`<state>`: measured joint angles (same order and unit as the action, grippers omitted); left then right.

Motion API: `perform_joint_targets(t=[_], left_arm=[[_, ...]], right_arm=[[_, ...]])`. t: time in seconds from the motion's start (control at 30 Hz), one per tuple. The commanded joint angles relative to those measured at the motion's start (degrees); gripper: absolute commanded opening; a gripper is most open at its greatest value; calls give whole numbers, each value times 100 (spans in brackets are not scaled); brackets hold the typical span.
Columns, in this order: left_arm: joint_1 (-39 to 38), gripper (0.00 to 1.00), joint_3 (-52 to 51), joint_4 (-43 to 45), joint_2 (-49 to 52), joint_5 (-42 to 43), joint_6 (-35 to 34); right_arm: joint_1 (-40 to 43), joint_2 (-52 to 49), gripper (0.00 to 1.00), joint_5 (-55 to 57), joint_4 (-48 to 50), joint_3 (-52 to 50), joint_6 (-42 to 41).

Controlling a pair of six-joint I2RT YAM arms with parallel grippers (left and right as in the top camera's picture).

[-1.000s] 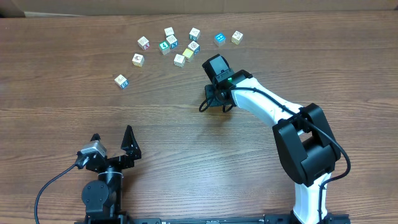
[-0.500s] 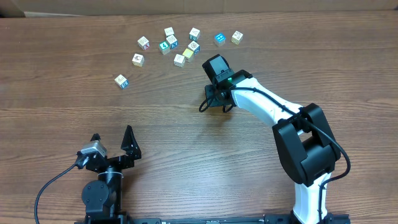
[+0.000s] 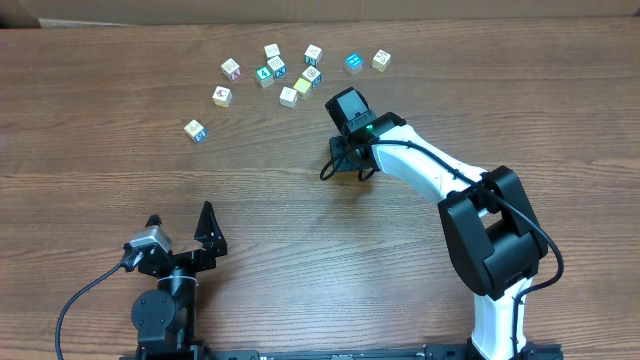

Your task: Form a tower

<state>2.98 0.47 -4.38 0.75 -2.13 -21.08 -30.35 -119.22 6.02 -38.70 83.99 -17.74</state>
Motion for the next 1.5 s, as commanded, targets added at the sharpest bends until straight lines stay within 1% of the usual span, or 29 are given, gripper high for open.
perform_joint_targets(t=[0.0, 0.07, 0.1, 0.27, 0.33, 0.5, 0.77, 0.83, 0.9, 1.13, 1.33, 1.47], left_arm=[[-17, 100, -20, 11, -44, 28, -35], [-17, 100, -20, 11, -46, 28, -35], [-17, 100, -20, 11, -44, 28, -35], [-17, 100, -20, 11, -46, 28, -35], [-17, 99, -20, 11, -46, 28, -35], [-17, 100, -20, 11, -46, 28, -35], [-17, 100, -20, 11, -46, 28, -35], [-17, 100, -20, 11, -46, 28, -35], [-17, 99, -20, 11, -46, 28, -35], [-17, 100, -20, 11, -44, 28, -35], [-17, 100, -20, 11, -44, 28, -35], [-17, 99, -20, 11, -46, 28, -35]], right_arm=[[33, -39, 38, 37, 2, 109, 13], [33, -39, 37, 37, 2, 109, 13], [33, -39, 34, 37, 4, 109, 13], [33, -39, 33, 37, 2, 109, 15], [33, -39, 31, 37, 0, 109, 15], [33, -39, 29, 37, 2, 109, 15], [33, -37, 30, 37, 2, 111, 15], [33, -37, 27, 39, 2, 120, 15], [33, -24, 27, 39, -2, 168, 15], [50, 398, 25, 70, -450, 848, 22], [223, 962, 25, 525, -951, 1523, 22], [468, 1130, 25, 640, -1054, 1600, 326]])
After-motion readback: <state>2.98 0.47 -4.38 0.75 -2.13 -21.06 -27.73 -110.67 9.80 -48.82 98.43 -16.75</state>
